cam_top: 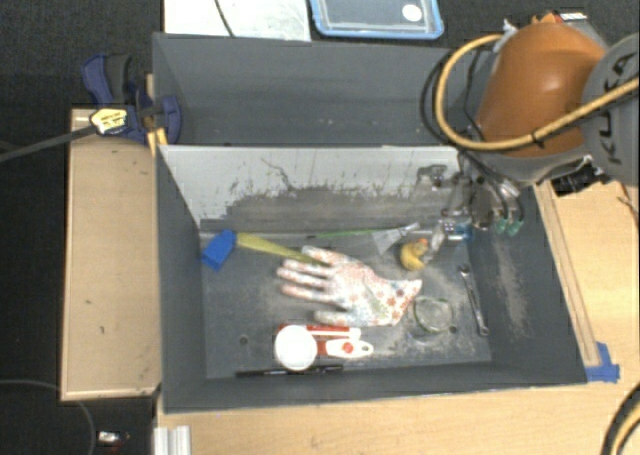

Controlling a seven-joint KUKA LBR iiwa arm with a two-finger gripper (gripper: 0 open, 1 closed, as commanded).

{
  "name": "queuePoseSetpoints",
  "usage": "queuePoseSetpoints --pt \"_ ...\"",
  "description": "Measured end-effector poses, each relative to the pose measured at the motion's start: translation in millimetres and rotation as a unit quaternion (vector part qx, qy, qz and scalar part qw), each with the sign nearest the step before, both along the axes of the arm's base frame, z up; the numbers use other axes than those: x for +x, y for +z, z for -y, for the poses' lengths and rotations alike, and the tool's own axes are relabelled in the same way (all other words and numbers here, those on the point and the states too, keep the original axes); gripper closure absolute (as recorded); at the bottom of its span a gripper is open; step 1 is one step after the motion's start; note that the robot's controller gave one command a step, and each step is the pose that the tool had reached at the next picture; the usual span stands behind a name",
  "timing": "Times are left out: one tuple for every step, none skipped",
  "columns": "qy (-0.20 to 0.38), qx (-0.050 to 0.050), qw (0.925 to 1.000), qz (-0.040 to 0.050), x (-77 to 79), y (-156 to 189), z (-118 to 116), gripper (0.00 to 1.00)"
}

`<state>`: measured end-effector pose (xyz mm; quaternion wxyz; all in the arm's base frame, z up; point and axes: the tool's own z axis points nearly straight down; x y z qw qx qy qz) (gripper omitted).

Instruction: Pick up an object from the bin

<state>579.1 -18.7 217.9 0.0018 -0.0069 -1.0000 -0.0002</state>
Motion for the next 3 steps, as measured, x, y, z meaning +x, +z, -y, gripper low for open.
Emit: queuePoseSetpoints --pt "0.000 0.000 1.0000 0.0035 1.4 4 0 0.00" --pt "-0.042 0.000 0.9991 0.0055 -26.7 -84 -36 0.00" --pt "-0.024 -0.001 0.9997 0.0056 -35.6 -104 -52 0.00"
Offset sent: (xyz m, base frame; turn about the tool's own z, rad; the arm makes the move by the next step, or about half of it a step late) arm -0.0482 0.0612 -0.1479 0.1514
